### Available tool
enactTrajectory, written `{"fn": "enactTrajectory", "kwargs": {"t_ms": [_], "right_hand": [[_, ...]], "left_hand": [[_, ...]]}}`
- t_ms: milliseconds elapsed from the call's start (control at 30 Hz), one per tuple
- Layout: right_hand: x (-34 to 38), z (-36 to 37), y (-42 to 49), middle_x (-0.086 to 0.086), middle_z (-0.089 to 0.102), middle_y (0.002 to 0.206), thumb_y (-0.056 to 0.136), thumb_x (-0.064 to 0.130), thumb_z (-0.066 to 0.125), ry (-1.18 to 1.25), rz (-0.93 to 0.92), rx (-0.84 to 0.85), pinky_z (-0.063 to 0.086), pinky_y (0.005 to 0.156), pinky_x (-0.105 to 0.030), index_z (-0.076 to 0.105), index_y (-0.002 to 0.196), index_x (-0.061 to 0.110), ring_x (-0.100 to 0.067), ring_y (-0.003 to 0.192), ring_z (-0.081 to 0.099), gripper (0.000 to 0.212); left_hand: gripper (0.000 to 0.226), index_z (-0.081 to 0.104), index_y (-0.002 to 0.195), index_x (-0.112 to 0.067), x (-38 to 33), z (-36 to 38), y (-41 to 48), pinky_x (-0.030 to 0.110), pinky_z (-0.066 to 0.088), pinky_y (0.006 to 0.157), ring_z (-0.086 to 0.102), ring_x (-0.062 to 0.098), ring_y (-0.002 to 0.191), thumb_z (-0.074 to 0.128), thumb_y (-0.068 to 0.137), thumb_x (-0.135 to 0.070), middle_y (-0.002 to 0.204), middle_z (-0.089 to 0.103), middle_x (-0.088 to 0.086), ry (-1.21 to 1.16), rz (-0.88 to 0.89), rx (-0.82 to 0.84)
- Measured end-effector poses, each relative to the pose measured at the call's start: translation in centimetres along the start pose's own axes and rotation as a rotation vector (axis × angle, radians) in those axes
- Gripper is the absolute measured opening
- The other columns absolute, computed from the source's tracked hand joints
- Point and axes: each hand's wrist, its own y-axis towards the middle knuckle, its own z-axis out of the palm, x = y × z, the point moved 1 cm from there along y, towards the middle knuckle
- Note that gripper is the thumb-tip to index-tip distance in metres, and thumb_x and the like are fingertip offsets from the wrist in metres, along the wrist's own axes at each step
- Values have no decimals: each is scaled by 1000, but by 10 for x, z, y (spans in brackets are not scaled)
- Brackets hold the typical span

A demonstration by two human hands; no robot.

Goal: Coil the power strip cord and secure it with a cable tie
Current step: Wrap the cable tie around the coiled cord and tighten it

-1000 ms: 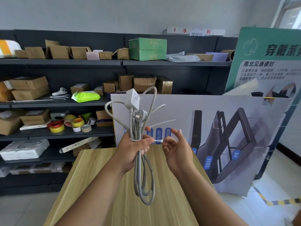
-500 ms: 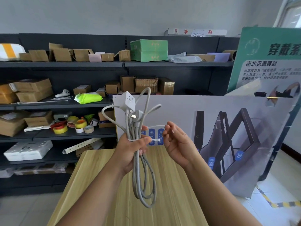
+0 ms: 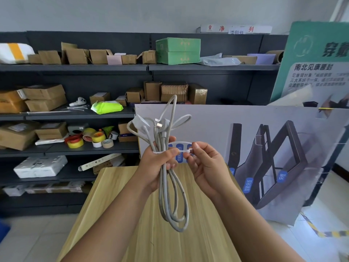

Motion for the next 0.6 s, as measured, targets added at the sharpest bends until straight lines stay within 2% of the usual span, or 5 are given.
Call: {"fn": "enactTrajectory", "kwargs": {"t_ms": [267,467,600], "right_hand": [[4,2,-6,-17,63,80,76,14,67,-22,13,-18,58,58,-17,63,86,3,-15,64,71,16],[6,0,-8,-16,63,78,78,15,65,-4,33,-27,58,58,-17,62,91,1,-14,62,70,19],[5,2,-11,-13,67,71,78,13,61,50,46,-27,58,59,-17,59,91,2,-14,63,72,17]], "left_hand": [[35,56,113,-7,0,1,1,27,41,53,43,8,41,66,80,-4,50,51,-4,57,19,-4],[37,64,108,-14,4,-1,2,29,42,56,46,9,44,76,72,-13,62,56,-1,67,12,24],[39,59,111,-11,3,1,1,27,43,54,45,7,43,74,74,-12,57,55,-4,41,2,45]]}}
